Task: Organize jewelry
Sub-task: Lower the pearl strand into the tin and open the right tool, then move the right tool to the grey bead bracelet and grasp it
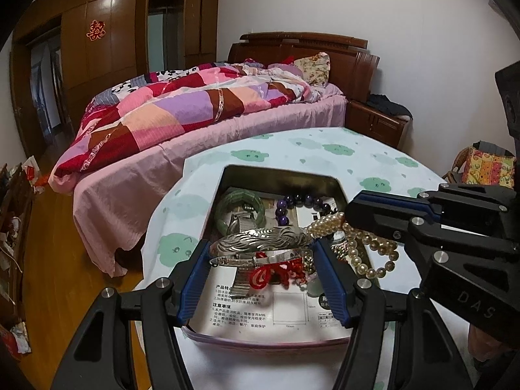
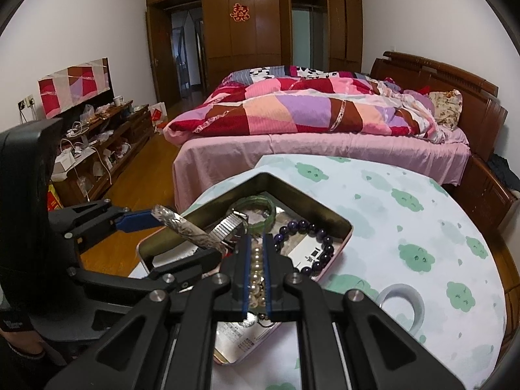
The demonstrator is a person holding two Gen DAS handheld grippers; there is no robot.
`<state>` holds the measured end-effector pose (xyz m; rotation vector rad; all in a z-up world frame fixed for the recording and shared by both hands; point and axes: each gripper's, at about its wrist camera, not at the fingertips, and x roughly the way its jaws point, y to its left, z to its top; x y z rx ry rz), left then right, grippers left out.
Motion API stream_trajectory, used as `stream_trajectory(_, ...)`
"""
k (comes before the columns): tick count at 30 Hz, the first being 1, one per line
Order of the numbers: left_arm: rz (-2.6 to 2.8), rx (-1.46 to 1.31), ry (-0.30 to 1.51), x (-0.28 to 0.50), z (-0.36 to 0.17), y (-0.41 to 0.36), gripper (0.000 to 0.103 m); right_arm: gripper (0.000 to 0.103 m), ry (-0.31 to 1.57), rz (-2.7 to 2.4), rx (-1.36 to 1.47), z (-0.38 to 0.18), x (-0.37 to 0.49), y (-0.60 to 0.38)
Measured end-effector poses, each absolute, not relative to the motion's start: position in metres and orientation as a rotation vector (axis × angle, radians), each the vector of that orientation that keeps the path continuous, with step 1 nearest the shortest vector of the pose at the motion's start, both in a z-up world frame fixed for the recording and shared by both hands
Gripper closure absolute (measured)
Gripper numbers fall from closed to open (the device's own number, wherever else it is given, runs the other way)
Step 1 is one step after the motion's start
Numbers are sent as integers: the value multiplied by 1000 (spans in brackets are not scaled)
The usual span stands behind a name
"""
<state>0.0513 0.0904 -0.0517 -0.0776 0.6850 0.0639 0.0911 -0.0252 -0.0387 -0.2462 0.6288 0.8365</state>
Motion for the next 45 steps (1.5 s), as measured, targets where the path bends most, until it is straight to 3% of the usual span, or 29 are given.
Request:
stream_trajectory(23, 77, -39, 748, 57, -72, 88, 39, 93, 730, 860, -232, -66, 98, -25)
stream_trajectory(26, 88, -19, 741, 57, -70, 86, 39, 89, 732, 861, -222, -65, 100, -25)
stream_trajectory(29, 99, -8, 743, 57, -69, 86, 38, 74, 734, 853, -207, -65, 102, -28)
stream_trajectory(31, 103, -9, 746, 58, -70, 86, 38, 55, 730, 847, -193, -65, 103, -31)
stream_trajectory(35, 106, -9, 744, 57, -69, 87, 38, 52, 730, 843, -183, -65, 104, -34)
stream_trajectory(39, 109, -15, 734, 56, -65, 89, 37, 38, 718, 819, -167, -62, 105, -45)
stream_trajectory(45, 119, -44, 716, 54, -60, 95, 32, 27, 726, 755, -153, -63, 108, -73)
